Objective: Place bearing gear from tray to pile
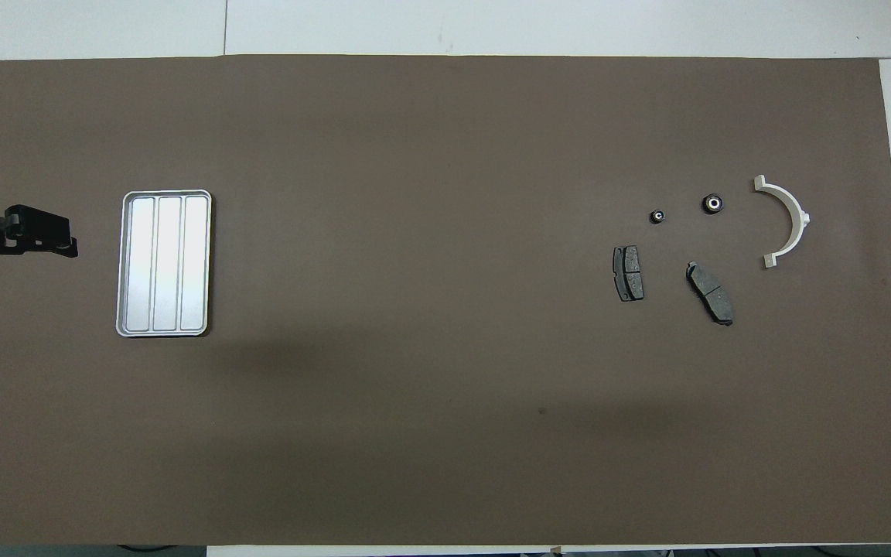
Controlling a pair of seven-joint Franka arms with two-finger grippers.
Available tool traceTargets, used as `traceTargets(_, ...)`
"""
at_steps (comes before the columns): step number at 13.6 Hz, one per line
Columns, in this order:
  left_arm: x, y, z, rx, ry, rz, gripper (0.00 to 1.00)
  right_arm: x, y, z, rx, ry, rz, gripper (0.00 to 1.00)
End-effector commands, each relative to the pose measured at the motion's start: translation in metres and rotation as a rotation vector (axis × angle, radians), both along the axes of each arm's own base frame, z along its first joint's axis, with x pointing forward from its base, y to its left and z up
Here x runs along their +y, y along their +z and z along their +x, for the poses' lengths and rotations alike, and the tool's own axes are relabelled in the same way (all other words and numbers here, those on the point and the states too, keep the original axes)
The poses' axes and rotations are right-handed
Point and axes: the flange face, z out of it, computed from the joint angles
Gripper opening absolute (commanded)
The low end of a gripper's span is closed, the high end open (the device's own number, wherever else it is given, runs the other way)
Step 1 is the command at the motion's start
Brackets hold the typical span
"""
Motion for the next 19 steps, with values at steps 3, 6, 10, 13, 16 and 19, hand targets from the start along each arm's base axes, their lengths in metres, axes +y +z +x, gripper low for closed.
traceTargets(3, 0.001, 0.005, -0.005, -0.006, -0.014, 0.020, 1.00, 0.011, -0.007, 0.002, -0.024, 0.080, 0.008, 1.00)
traceTargets(6, 0.001, 0.005, -0.005, -0.006, -0.014, 0.020, 1.00, 0.014, -0.027, 0.002, 0.019, 0.079, 0.014, 1.00)
traceTargets(10, 0.001, 0.005, -0.005, -0.006, -0.014, 0.020, 1.00, 0.020, -0.029, 0.000, 0.043, 0.054, 0.020, 1.00)
traceTargets(13, 0.001, 0.005, -0.005, -0.006, -0.014, 0.020, 1.00, 0.033, -0.030, 0.000, 0.050, 0.066, 0.021, 1.00)
traceTargets(16, 0.001, 0.005, -0.005, -0.008, -0.014, 0.020, 1.00, 0.033, -0.029, 0.002, 0.041, 0.068, 0.020, 1.00)
traceTargets(19, 0.001, 0.007, -0.005, -0.009, -0.014, 0.020, 1.00, 0.036, -0.028, 0.004, 0.035, 0.074, 0.020, 1.00)
